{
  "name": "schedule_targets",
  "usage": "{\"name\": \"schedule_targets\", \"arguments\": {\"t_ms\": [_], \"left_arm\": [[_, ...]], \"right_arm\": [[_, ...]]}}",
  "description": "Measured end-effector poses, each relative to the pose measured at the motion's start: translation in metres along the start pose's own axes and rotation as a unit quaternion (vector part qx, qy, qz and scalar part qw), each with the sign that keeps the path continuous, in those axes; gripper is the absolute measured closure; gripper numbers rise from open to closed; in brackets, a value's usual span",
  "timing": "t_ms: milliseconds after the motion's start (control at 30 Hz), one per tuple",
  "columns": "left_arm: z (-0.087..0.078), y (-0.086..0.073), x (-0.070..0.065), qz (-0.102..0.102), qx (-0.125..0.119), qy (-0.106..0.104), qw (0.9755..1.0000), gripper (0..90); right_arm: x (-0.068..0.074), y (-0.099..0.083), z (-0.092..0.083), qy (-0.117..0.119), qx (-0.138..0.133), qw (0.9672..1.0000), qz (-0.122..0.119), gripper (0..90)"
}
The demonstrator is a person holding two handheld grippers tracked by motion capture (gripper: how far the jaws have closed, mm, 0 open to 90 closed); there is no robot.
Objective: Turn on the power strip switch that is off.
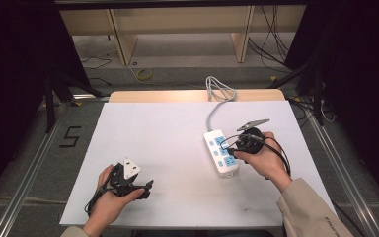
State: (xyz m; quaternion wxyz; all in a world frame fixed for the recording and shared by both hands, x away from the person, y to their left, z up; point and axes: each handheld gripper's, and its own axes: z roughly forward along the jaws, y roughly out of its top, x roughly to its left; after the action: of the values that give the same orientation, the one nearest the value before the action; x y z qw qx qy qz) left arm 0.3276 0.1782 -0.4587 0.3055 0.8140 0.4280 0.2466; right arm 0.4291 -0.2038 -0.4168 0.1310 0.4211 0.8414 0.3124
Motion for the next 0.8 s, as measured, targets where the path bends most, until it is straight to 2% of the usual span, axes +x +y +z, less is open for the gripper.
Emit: {"name": "schedule_targets", "arguments": {"t_ms": [367, 500, 800], "left_arm": [[0.001, 0.000, 0.000, 0.001, 0.003, 0.000, 1.0000, 14.9], [0.002, 0.000, -0.001, 0.000, 0.005, -0.002, 1.0000, 14.9], [0.000, 0.000, -0.001, 0.000, 0.002, -0.002, 1.0000, 14.9]], "right_arm": [[-0.012, -0.020, -0.016, -0.005, -0.033, 0.9994, 0.011, 50.6], [-0.016, -0.028, -0.022, -0.007, -0.052, 0.9983, 0.023, 50.4], [-0.019, -0.047, -0.032, -0.007, -0.070, 0.9968, 0.037, 48.1]]}}
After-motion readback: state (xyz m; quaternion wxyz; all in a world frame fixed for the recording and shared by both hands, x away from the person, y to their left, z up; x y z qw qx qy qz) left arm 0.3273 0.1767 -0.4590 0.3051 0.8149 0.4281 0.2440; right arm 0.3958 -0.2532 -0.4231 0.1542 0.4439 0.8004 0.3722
